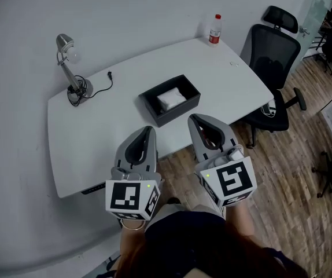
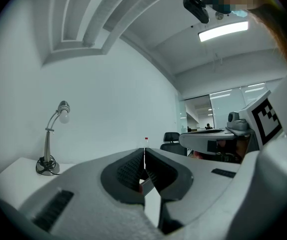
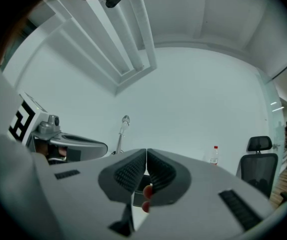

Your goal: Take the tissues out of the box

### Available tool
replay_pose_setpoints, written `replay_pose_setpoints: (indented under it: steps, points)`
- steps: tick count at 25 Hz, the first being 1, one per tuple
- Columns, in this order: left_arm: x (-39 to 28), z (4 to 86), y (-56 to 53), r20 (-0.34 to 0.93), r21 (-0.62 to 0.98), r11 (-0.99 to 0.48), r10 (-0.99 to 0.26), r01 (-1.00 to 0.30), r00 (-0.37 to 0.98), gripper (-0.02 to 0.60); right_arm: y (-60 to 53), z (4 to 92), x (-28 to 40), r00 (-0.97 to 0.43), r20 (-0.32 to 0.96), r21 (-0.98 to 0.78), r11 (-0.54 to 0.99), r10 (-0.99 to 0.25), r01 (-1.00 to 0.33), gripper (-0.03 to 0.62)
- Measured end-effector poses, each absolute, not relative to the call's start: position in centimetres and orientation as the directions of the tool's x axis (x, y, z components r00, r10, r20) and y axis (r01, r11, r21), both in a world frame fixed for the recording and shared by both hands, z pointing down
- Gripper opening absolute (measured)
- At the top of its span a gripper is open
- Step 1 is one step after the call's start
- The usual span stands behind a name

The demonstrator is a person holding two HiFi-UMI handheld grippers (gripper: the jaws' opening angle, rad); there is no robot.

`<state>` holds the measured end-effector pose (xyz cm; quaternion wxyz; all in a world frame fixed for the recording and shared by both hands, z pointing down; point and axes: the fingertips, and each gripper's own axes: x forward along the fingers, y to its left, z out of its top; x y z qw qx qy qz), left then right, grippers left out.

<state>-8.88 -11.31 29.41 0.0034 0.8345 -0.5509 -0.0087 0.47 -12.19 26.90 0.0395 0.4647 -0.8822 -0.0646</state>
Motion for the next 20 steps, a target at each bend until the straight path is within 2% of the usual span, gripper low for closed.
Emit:
replay_pose_setpoints:
  steps: [20]
  points:
    - [-9.9,29.8,-13.5,-0.019,0.034,-0.455,-0.89,-0.89,0.455,0.026,-14.5,28.0,-1.1,-0.548,0.071,0.149,0.552,-0.833,-0.82,0.041]
